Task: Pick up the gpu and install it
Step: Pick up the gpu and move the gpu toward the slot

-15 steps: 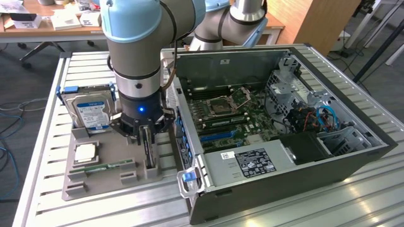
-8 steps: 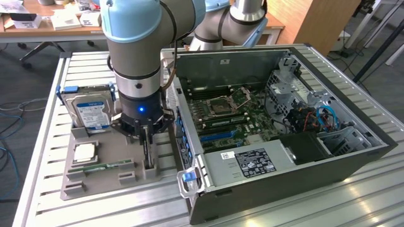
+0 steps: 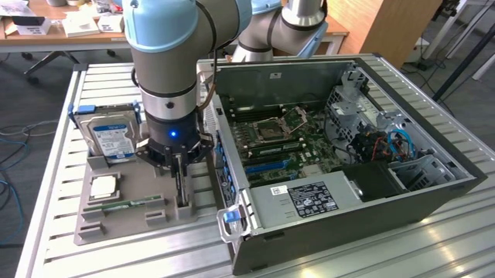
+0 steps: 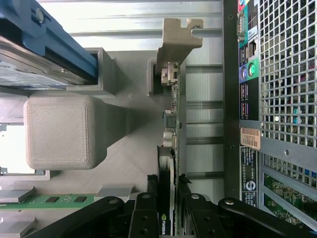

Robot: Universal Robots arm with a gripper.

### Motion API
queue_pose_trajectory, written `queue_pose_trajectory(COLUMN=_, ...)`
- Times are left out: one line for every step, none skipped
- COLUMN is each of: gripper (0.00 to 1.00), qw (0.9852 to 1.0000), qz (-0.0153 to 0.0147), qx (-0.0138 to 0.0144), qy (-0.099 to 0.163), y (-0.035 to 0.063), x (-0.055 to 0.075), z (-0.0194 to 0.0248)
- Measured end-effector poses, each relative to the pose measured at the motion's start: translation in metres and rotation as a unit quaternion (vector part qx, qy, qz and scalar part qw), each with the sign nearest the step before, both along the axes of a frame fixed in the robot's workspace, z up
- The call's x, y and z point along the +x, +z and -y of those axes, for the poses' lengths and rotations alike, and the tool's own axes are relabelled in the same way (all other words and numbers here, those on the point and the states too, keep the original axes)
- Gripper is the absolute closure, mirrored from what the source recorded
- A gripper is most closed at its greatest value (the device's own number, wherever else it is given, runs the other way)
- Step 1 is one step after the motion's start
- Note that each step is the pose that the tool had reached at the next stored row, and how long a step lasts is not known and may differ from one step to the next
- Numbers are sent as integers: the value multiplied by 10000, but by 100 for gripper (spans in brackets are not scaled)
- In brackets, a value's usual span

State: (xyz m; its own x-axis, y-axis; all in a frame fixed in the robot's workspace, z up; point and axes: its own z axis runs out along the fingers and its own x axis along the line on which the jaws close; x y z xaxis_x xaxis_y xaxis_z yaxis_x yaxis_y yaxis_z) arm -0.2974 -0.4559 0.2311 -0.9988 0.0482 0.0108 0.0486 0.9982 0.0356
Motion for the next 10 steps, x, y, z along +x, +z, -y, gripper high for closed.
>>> queue_pose_trajectory(gripper=74, qw=10000, qz=0, qx=0, qy=0, y=0, x=0, z=0)
queue_pose_trajectory(gripper=74, qw=10000, qz=0, qx=0, qy=0, y=0, x=0, z=0)
queue_pose_trajectory(gripper=74, qw=10000, qz=0, qx=0, qy=0, y=0, x=0, z=0)
queue_pose_trajectory(gripper=74, qw=10000, qz=0, qx=0, qy=1, y=0, x=0, z=0)
queue_pose_trajectory(gripper=74, qw=10000, qz=0, qx=0, qy=9, y=0, x=0, z=0)
queue_pose_trajectory(gripper=74, qw=10000, qz=0, qx=0, qy=26, y=0, x=0, z=0)
queue_pose_trajectory(gripper=74, qw=10000, qz=0, qx=0, qy=75, y=0, x=0, z=0)
queue_pose_trajectory(gripper=74, qw=9999, qz=0, qx=0, qy=102, y=-1, x=0, z=0)
queue_pose_trajectory(gripper=74, qw=9999, qz=0, qx=0, qy=134, y=-1, x=1, z=0)
queue_pose_trajectory(gripper=74, qw=9999, qz=0, qx=0, qy=163, y=-1, x=0, z=0)
